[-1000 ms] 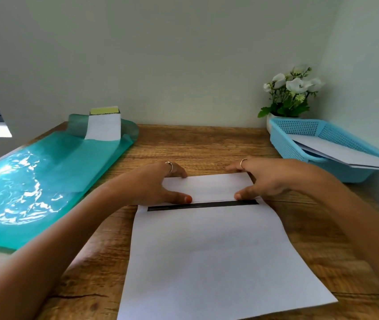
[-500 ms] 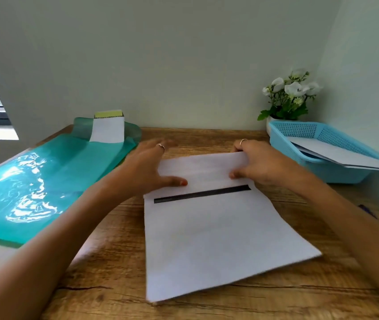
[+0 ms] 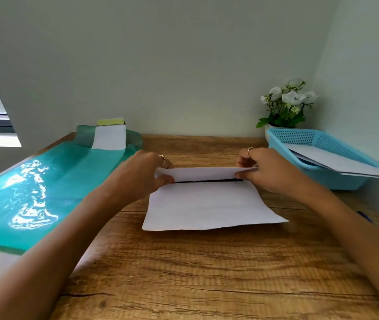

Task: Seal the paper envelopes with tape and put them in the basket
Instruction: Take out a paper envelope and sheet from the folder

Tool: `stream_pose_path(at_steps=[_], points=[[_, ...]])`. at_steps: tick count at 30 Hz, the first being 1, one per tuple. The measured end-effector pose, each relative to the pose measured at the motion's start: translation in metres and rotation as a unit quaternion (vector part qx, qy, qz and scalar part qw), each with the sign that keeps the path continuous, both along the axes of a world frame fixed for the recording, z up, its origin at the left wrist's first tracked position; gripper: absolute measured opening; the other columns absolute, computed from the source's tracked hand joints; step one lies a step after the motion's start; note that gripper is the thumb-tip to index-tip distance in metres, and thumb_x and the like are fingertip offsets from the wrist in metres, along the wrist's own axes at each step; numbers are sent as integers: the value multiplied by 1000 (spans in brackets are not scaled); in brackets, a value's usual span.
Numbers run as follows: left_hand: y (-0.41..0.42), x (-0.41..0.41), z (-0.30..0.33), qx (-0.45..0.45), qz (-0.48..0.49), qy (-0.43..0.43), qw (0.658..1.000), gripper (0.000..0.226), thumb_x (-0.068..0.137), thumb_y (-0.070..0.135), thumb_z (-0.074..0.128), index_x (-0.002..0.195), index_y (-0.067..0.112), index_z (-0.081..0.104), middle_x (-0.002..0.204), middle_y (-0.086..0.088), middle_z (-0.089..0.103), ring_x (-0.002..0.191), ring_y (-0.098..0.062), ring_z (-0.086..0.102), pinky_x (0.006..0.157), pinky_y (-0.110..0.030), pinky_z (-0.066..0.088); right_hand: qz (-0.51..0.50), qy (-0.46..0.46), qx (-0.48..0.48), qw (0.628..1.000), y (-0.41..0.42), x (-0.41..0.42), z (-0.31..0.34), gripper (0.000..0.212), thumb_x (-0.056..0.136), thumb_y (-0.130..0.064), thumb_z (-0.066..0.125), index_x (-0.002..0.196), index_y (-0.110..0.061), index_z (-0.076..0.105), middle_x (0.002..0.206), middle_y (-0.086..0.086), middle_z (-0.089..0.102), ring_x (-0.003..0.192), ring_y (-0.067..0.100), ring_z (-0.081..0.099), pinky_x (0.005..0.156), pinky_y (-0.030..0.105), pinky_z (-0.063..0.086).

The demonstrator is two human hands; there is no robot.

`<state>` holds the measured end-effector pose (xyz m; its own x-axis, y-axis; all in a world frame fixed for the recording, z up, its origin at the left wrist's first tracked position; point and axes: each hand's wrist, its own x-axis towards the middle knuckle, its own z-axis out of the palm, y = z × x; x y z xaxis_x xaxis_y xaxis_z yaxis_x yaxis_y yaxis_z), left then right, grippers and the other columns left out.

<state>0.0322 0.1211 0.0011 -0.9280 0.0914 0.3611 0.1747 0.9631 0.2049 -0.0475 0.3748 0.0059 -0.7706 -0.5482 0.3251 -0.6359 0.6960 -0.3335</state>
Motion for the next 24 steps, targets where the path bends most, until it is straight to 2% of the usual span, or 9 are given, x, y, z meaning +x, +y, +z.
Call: stream_pose_path(at_steps=[4,6,10,14,16,18,19,21,24], points=[[7,4,3,-9,-84,-117,990,62,79,61,48,130,27,53,140,10,47,127,-11,45,104,-30,35,12,-60,61,996,2,1,5,10,82,-17,71,86,-24,65,91,-7,65,88,9,60,84,32,51],[10,6,3,-25,-101,-174,979,72,75,68,34,138,34,41,149,13,33,135,-11,34,110,-35,28,15,-108,111,988,3,2,7,17,81,-28,72,96,-25,65,102,-8,63,96,7,56,87,30,48],[10,5,-3,-42,-106,-259,959,68,81,64,14,145,43,22,154,19,15,141,-8,19,115,-37,14,3,-176,190,966,4,9,14,43,78,-55,64,112,-30,59,116,-13,51,103,5,48,83,23,40],[12,0,-10,-58,-113,-243,962,47,98,45,24,145,42,21,154,18,13,141,-6,16,114,-29,10,-15,-156,202,967,-4,16,12,47,80,-64,51,111,-29,57,104,-13,51,84,0,46,69,19,39],[13,-2,-14,-79,-113,-249,959,48,99,43,26,146,42,13,156,17,7,143,-5,9,115,-32,6,-14,-146,202,968,-10,21,3,51,86,-62,46,124,-28,50,128,-4,51,106,8,49,88,27,43],[15,-3,-20,-96,-111,-264,953,51,99,45,21,147,40,3,156,17,-2,142,-3,-2,115,-35,-1,6,-147,225,963,-19,29,-8,63,92,-59,36,146,-29,26,155,-2,23,139,17,27,113,37,26],[17,-3,-22,-100,-111,-270,951,52,99,46,18,147,39,-2,155,17,-6,141,-1,-7,116,-37,-4,21,-151,234,960,-25,33,-14,65,94,-57,30,150,-29,12,159,-4,7,145,15,10,117,38,14],[20,-3,-25,-98,-112,-274,950,53,99,46,15,146,37,-8,154,17,-12,139,1,-13,116,-41,-8,49,-138,245,958,-36,39,-25,64,98,-52,20,151,-25,-4,159,-2,-11,145,12,-8,118,33,0],[23,-3,-27,-95,-111,-270,952,53,99,46,13,145,36,-11,154,17,-15,136,4,-17,116,-41,-10,62,-107,238,963,-46,38,-35,62,101,-45,15,150,-16,-8,159,0,-13,144,8,-12,119,29,-3]])
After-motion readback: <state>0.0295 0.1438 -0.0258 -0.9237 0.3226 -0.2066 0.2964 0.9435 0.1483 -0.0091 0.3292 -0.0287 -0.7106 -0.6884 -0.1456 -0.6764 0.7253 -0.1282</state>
